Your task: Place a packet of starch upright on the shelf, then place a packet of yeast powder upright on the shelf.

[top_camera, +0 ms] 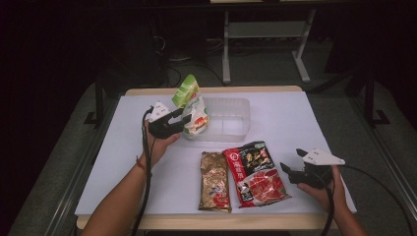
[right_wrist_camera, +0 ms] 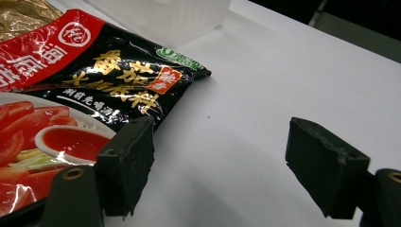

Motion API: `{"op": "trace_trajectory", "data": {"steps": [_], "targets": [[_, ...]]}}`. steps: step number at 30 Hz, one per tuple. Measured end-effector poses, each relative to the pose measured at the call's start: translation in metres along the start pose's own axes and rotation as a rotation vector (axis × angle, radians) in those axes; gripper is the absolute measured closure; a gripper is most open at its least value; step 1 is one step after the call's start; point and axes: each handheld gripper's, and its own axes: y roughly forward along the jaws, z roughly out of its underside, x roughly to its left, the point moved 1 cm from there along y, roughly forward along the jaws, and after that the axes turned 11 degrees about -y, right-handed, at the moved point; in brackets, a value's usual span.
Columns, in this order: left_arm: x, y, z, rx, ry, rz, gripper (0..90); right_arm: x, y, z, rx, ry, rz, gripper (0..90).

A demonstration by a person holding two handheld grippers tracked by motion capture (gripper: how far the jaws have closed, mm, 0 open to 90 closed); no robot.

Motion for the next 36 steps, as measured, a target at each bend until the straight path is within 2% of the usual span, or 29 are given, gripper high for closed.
{"op": "trace_trajectory", "data": {"steps": [3,5,11,12,15,16,18,20,22,23,24,26,28,29,32,36], "targets": [[-0.001,-0.007,0.001,-0.011,0.001,-0.001,51.1,0.0,0.001,0.0,0.002,0.004,-0.004,24.0],[-0.001,-0.018,0.002,-0.008,0.027,-0.004,49.4,-0.001,0.002,0.0,0.003,0.006,-0.006,24.0],[-0.003,-0.043,0.008,0.036,0.075,0.017,41.6,0.001,0.005,-0.004,0.003,-0.002,-0.016,24.1],[-0.003,-0.048,0.009,0.043,0.084,0.027,39.7,0.001,0.006,-0.004,0.004,-0.009,-0.017,24.1],[-0.005,-0.059,0.014,0.086,0.068,0.094,34.0,0.001,0.006,-0.004,0.004,-0.004,-0.018,24.1],[-0.005,-0.059,0.014,0.086,0.068,0.094,31.2,0.001,0.006,-0.004,0.004,-0.004,-0.018,24.1],[-0.007,-0.064,0.019,0.127,0.071,0.12,27.6,0.0,0.006,-0.003,0.007,0.001,-0.018,24.1],[-0.011,-0.07,0.029,0.182,0.065,0.177,24.8,0.0,0.007,-0.003,0.01,0.003,-0.018,24.1],[-0.014,-0.074,0.035,0.196,0.07,0.199,23.3,0.001,0.007,-0.003,0.013,0.002,-0.019,24.1],[-0.014,-0.074,0.035,0.196,0.07,0.199,22.8,0.001,0.007,-0.004,0.013,-0.001,-0.019,24.1],[-0.016,-0.077,0.039,0.212,0.054,0.231,22.8,0.002,0.007,-0.004,0.015,-0.006,-0.02,24.1],[-0.019,-0.078,0.042,0.228,0.077,0.233,22.6,0.003,0.007,-0.004,0.016,-0.01,-0.024,24.1],[-0.021,-0.077,0.044,0.239,0.056,0.262,22.5,0.003,0.007,-0.004,0.016,-0.011,-0.025,24.1],[-0.021,-0.077,0.044,0.239,0.056,0.262,22.3,0.003,0.007,-0.004,0.016,-0.011,-0.025,24.1],[-0.024,-0.069,0.049,0.268,0.033,0.299,21.7,0.002,0.008,-0.003,0.019,-0.01,-0.03,24.1],[-0.028,-0.063,0.052,0.299,0.033,0.315,21.1,0.003,0.007,-0.002,0.019,-0.017,-0.034,24.1]]}}
